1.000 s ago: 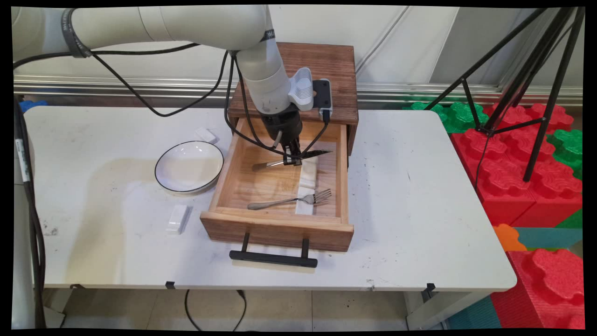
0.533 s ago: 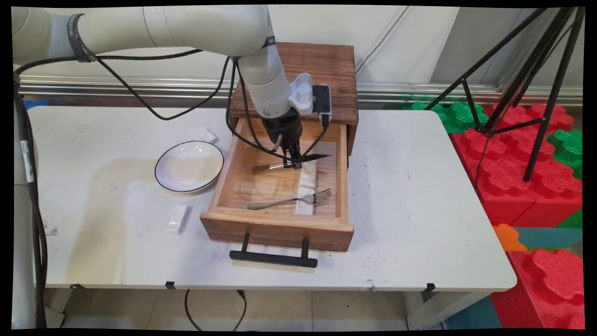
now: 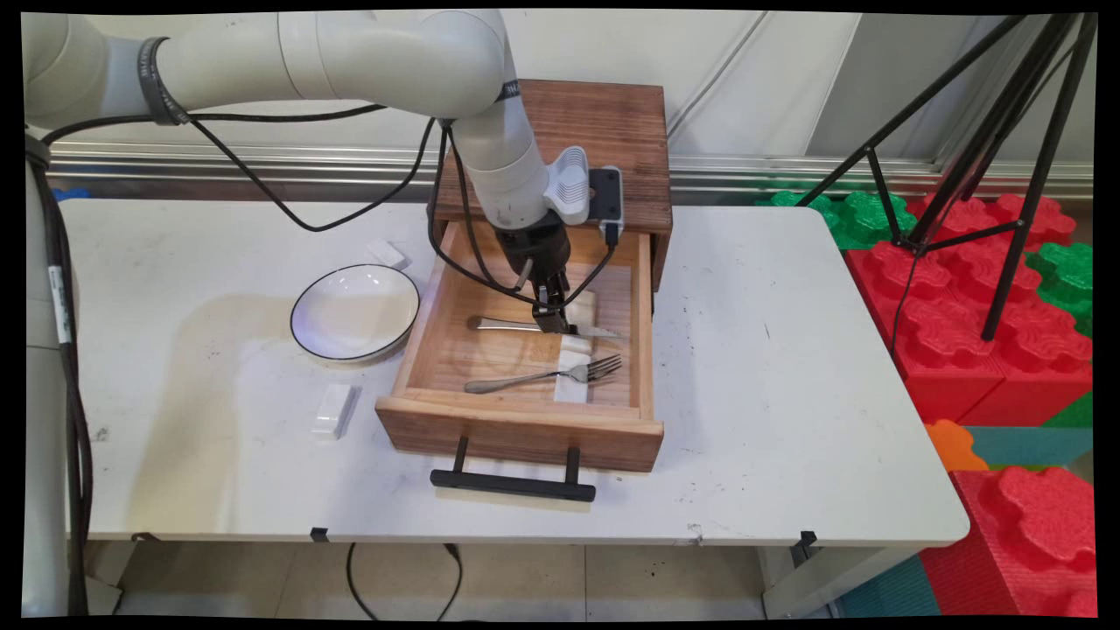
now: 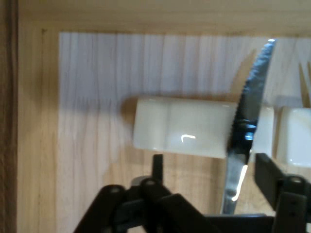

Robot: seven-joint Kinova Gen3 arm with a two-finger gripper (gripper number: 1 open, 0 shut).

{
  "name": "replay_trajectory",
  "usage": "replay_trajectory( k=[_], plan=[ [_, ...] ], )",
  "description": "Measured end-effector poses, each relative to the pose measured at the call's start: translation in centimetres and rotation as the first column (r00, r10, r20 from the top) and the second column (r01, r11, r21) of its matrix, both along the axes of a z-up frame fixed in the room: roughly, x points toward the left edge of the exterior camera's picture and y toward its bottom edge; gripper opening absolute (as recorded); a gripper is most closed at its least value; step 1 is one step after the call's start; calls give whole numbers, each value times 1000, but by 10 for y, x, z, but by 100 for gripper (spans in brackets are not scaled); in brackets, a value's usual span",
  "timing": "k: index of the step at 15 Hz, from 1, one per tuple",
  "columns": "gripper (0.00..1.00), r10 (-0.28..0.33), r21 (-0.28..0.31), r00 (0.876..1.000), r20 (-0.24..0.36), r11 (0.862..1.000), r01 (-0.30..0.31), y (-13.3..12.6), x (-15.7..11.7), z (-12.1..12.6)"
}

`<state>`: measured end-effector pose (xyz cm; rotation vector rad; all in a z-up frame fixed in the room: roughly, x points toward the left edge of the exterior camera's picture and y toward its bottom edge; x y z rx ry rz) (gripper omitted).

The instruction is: Place the picked object into the drawer

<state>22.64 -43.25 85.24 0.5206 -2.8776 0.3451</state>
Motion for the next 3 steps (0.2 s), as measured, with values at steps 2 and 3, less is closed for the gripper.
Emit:
replay_trajectory(
  k=[2, 3],
  plan=[
    [100, -3, -9, 1000, -4, 1000, 3, -1, -1, -1],
    [100, -3, -14, 1000, -6, 1000, 3, -2, -1, -1]
  ],
)
